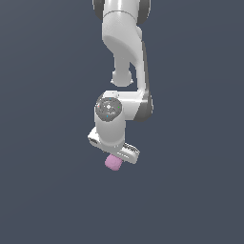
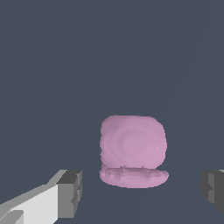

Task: Pick up the object and move it to a goal position.

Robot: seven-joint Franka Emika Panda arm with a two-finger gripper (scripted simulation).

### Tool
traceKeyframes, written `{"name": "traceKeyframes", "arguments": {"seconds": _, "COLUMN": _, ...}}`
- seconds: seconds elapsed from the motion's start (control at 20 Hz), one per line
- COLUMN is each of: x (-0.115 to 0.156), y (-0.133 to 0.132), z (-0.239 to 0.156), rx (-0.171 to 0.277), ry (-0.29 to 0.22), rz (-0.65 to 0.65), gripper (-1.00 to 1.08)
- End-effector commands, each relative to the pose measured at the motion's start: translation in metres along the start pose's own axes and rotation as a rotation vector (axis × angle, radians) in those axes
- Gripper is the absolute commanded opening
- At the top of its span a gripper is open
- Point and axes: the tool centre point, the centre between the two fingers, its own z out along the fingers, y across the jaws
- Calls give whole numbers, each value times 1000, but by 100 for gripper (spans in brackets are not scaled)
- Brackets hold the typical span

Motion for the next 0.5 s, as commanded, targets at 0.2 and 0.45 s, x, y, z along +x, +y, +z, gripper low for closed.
{"name": "traceKeyframes", "arguments": {"seconds": 0.2, "x": 6, "y": 2, "z": 9, "rx": -4, "ry": -2, "rz": 35, "gripper": 100}}
{"name": "traceKeyframes", "arguments": {"seconds": 0.45, "x": 5, "y": 2, "z": 15, "rx": -4, "ry": -2, "rz": 31, "gripper": 100}}
